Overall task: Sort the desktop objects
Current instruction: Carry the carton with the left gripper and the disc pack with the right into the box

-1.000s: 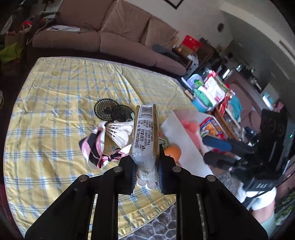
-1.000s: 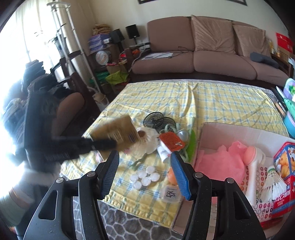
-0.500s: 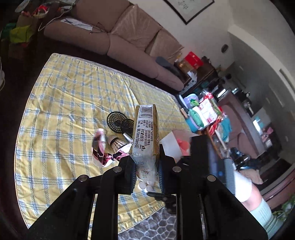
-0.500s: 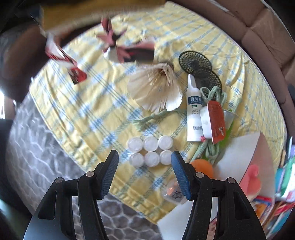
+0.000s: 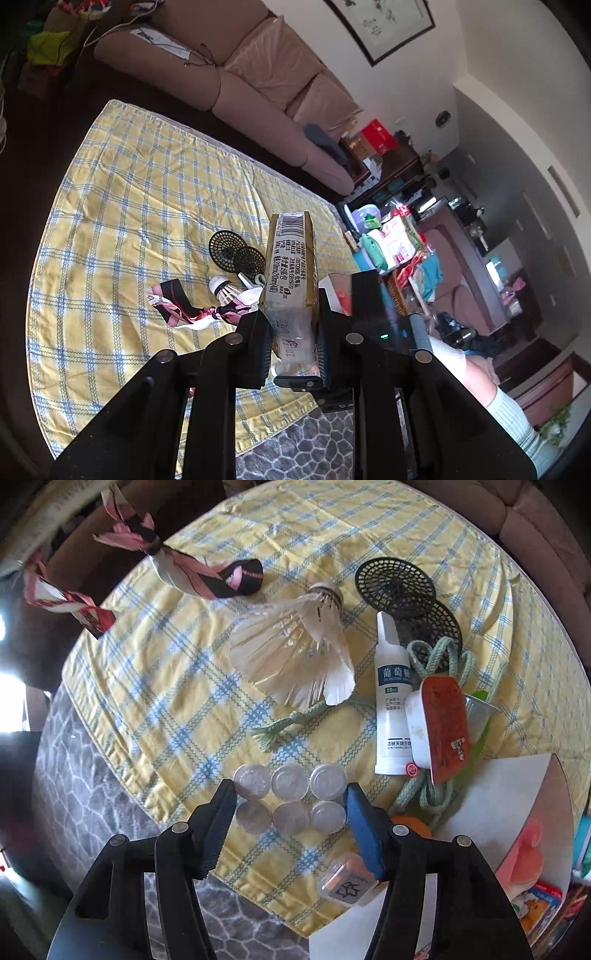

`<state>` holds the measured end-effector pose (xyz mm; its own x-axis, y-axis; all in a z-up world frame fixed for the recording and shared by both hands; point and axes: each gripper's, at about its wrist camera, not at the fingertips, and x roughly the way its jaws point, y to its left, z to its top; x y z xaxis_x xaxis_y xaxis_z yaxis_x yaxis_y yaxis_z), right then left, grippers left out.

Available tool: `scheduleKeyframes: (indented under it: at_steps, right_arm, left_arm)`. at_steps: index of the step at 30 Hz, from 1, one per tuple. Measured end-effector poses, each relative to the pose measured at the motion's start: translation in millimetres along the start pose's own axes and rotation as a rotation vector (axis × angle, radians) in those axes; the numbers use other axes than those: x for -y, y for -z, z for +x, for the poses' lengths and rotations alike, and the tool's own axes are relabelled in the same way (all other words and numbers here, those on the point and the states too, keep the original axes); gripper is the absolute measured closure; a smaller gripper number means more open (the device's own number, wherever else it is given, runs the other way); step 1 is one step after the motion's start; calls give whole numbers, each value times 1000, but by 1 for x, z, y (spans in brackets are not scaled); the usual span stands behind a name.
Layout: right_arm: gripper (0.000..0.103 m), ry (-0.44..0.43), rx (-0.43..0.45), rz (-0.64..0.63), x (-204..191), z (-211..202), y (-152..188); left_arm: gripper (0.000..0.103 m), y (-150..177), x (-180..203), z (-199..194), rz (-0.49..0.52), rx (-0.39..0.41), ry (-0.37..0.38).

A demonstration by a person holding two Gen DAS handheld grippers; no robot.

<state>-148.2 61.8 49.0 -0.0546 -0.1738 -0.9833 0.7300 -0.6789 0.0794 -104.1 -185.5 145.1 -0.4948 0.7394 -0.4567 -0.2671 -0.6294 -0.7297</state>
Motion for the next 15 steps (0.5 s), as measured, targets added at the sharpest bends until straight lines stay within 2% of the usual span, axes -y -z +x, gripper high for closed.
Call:
scheduleKeyframes:
  at_steps: [4,7,8,12,15]
  right_arm:
    - [41,-87,160,66,6,-65,28]
    - [41,-69,244,116,14,-114,47]
    - [41,-47,270,149,25,-134,64]
    - [41,29,285,273,71,-167,107]
    - [41,54,257,357,98,-164,148]
  left_arm:
    - [85,5,10,2,5,-11,41]
    - [85,11,29,9,46,-46,80]
    - [85,14,36,13,57,-61,94]
    - [85,28,66,38,64,-132,158]
    - [85,37,97,64,82,-190,196]
